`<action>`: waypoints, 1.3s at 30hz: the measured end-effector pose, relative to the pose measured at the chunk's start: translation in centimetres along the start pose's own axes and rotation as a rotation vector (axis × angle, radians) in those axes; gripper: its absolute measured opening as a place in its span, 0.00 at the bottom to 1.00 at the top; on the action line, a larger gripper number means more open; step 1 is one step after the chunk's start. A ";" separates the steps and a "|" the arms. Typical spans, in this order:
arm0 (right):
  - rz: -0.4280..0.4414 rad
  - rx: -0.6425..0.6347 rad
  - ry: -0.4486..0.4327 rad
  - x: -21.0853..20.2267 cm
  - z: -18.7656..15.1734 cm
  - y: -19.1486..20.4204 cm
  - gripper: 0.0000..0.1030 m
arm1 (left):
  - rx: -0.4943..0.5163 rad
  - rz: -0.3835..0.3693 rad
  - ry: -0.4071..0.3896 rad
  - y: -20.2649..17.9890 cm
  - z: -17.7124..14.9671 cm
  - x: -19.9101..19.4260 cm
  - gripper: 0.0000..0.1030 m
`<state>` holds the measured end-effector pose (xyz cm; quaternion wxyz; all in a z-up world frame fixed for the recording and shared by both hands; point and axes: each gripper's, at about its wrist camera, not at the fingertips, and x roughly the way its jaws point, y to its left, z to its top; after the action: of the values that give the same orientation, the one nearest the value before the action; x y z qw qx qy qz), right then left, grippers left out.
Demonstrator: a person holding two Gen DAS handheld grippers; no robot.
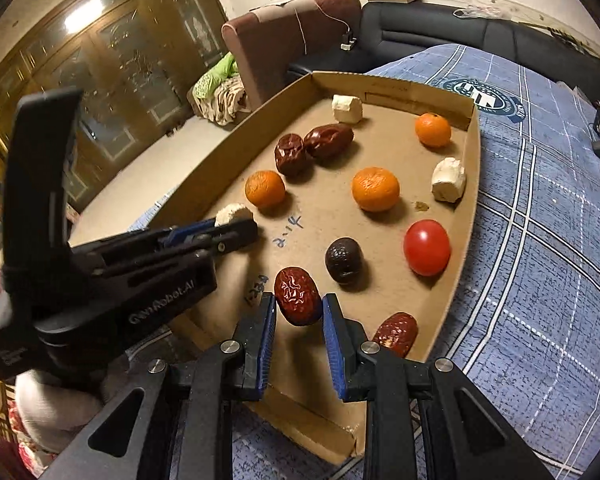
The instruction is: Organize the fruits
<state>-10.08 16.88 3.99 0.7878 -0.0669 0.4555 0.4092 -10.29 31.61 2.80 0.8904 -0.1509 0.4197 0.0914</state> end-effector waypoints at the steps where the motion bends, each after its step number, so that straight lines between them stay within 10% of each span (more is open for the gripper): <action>1: -0.005 -0.003 0.003 0.2 0.0 0.1 0.26 | -0.008 -0.005 -0.001 0.1 0.0 -0.1 0.24; 11: -0.040 -0.013 0.002 1.0 0.2 0.1 0.26 | -0.077 -0.061 -0.052 0.9 0.3 -2.5 0.53; 24: -0.023 -0.002 -0.075 -2.9 -0.2 0.1 0.32 | -0.132 -0.027 -0.128 1.6 0.6 -6.3 0.64; 32: -0.055 0.217 -0.195 -8.7 -3.3 -5.4 0.42 | -0.037 -0.036 -0.142 -2.8 -0.1 -7.4 0.70; 39: -0.198 0.316 -0.266 -12.1 -6.0 -8.9 0.48 | 0.085 0.106 -0.200 -8.6 -1.5 -7.4 0.85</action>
<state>-10.79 1.07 7.52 0.8779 0.0674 0.3974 0.2585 -13.54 22.73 9.24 0.9273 -0.0805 0.3396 0.1351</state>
